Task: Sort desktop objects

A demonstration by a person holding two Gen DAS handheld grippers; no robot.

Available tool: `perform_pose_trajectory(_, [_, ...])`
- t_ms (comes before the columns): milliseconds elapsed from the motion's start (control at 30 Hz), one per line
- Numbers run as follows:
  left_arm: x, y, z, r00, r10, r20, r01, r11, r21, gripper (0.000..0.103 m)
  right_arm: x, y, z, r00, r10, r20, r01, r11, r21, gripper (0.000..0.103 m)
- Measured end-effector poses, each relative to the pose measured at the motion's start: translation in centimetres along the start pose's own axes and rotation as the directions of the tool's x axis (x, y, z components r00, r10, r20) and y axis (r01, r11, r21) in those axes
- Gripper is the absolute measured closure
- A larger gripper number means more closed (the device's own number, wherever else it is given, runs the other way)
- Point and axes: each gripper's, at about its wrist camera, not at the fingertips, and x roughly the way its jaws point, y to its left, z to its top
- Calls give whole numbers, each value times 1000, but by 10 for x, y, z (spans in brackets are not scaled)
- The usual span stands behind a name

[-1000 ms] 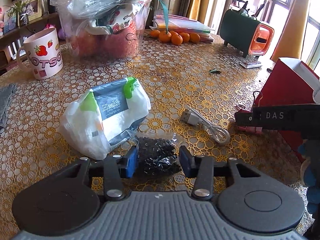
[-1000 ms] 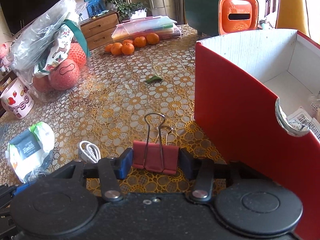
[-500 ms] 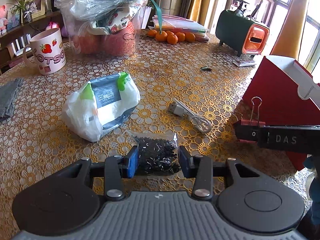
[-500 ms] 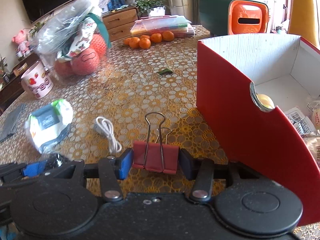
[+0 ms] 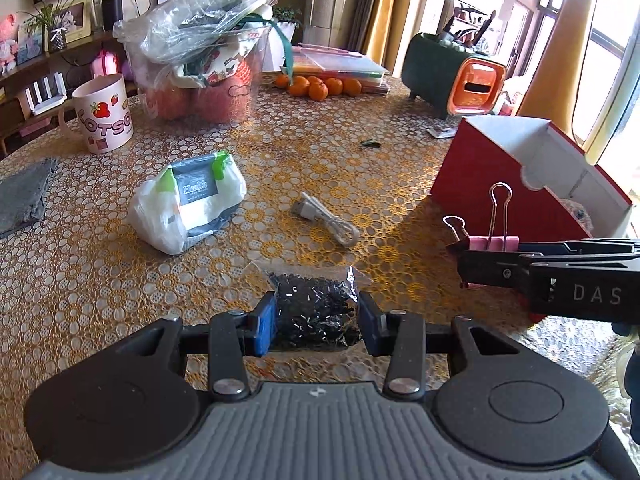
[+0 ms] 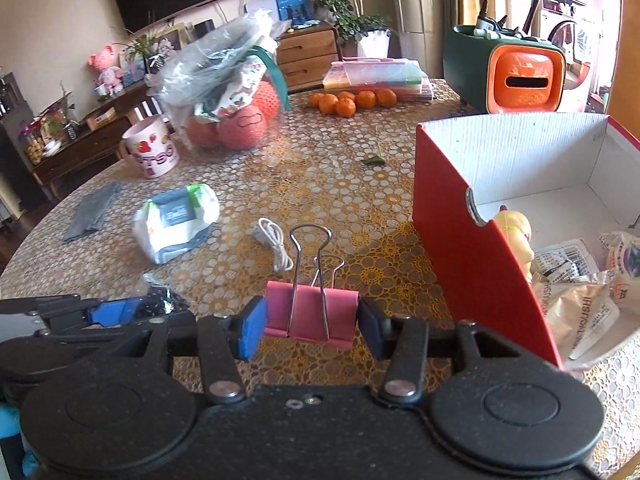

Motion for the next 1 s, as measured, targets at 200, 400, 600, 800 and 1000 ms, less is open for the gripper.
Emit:
perform_pose_trajectory(200, [-23, -21, 0, 1000, -8, 19, 8, 1000, 14, 62, -29, -5, -3, 999, 39, 22, -39, 999, -11, 54])
perform_pose_trajectory(400, [-42, -43, 5, 999, -27, 32, 26, 1000, 16, 62, -57, -15, -5, 996, 66, 55, -65, 998, -22, 54])
perform_pose_trajectory(600, [-55, -74, 11, 998, -48, 44, 45, 997, 57, 62, -89, -35, -2, 991, 82, 103, -79, 996, -29, 54])
perform_pose_trajectory(800, [-58, -110, 21, 995, -89, 37, 84, 991, 107, 62, -112, -67, 1, 988, 114, 101, -109, 993, -49, 54])
perform_pose_trajectory(1000, [-56, -148, 32, 992, -125, 35, 117, 979, 167, 62, -127, -102, 3, 988, 114, 108, -111, 993, -33, 54])
